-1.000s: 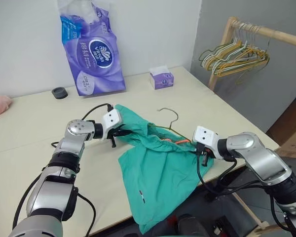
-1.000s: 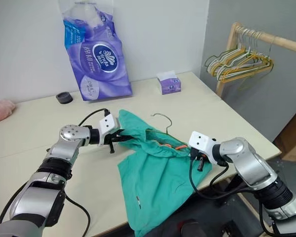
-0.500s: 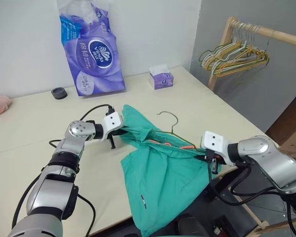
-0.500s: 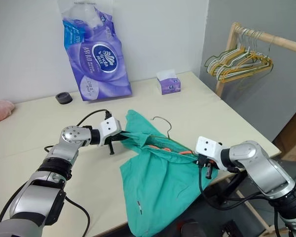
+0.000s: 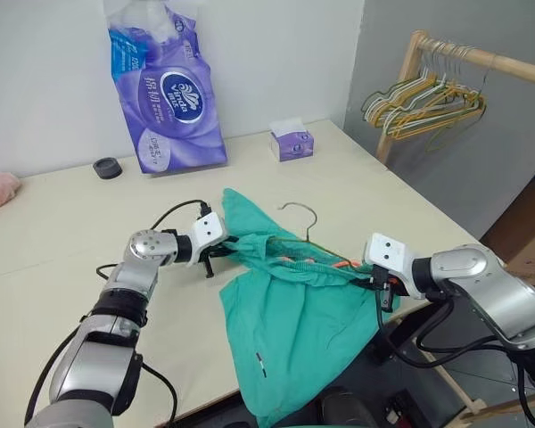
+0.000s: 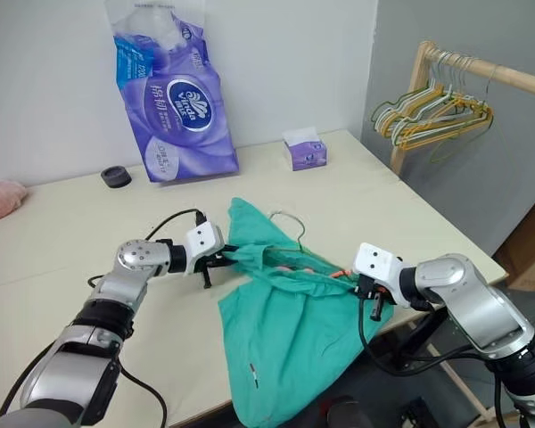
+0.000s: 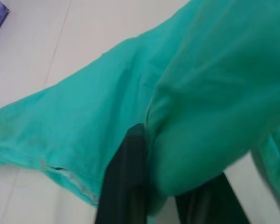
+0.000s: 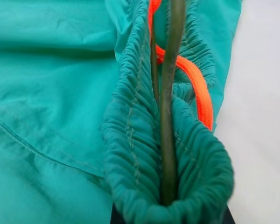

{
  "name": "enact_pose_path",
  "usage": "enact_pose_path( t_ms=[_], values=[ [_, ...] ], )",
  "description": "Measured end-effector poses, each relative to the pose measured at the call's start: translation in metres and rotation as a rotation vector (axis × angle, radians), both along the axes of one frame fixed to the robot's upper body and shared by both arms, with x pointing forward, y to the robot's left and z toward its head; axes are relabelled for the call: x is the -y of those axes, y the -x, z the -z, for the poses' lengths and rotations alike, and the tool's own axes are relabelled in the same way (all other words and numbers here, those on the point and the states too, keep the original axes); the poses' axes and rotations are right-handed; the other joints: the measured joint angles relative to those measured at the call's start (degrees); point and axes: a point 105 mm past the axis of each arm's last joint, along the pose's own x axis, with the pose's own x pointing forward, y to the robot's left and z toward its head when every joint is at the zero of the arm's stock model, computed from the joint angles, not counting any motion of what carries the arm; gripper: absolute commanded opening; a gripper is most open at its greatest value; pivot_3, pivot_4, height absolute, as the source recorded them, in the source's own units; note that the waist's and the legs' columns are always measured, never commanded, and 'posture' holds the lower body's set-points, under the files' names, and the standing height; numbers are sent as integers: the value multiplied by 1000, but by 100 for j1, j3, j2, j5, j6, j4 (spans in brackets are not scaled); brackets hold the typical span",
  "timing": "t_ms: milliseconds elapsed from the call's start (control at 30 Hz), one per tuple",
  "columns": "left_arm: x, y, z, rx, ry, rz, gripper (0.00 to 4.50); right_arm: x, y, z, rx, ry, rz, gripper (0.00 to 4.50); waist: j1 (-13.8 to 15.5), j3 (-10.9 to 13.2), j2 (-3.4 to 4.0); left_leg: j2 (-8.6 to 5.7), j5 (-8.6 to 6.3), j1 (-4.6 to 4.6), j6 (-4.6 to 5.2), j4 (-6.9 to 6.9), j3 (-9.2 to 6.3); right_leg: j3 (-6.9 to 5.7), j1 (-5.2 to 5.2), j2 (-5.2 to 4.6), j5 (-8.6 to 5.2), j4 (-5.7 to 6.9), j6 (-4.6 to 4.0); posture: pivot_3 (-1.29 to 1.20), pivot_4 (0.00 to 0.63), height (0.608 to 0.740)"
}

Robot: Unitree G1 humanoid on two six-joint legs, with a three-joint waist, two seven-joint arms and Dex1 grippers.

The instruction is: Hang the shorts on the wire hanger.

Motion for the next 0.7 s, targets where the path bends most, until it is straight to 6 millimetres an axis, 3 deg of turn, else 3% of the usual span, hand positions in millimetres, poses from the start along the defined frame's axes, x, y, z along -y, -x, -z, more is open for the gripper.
enact_pose_path(
  t_ms=[67, 167, 267, 367, 433, 533, 633, 700],
  values=[
    [-1, -4, -12, 41, 26, -30, 2425, 1, 0, -1, -9, -10, 12, 0, -3, 0, 0, 0, 0, 1, 0, 0, 2, 2, 0, -1, 0, 0, 0, -271, 0, 740],
    [-4, -8, -31, 59, 108, -76, 2425, 6, 0, -2, -24, -44, 73, 0, -7, -1, -1, 1, 0, 0, 0, 0, 1, 0, 0, -2, 0, 0, 0, -280, 0, 740],
    [-31, -10, -60, 42, 236, -184, 2425, 22, 2, 5, -74, -85, 208, 0, -28, -1, -1, 3, 0, -1, 1, -1, 0, 1, -2, -1, 0, 1, 0, -292, 0, 740],
    [-38, 4, -79, 19, 296, -164, 2425, 43, 8, 10, -107, -97, 351, 0, -18, -8, 10, -2, -4, 0, 6, -1, 3, 3, 2, -3, 0, 0, 0, -313, 0, 740],
    [-21, 22, -71, -68, 317, -70, 2425, 56, 14, 11, -120, -109, 440, 0, 10, -11, 15, -12, -5, 3, 10, 3, 3, 2, 12, -14, 0, 0, 0, -324, 0, 740],
    [24, 53, -61, -222, 351, 137, 2425, 77, 28, 13, -138, -140, 587, 0, 60, -12, 10, -12, -8, 4, 14, 9, 2, -1, 22, -13, 0, -1, 1, -356, 0, 740],
    [62, 75, -71, -247, 358, 326, 2425, 93, 41, 13, -144, -149, 700, 0, 35, -14, 15, -7, -18, 11, 32, 8, 10, 1, 25, -9, -1, -1, 3, -378, 0, 740],
    [75, 76, -77, -231, 367, 373, 2425, 101, 46, 11, -136, -168, 763, 0, -2, -16, 18, 0, -19, 12, 33, 8, 10, 0, 27, -1, -2, -3, 3, -400, 3, 740]
  ],
)
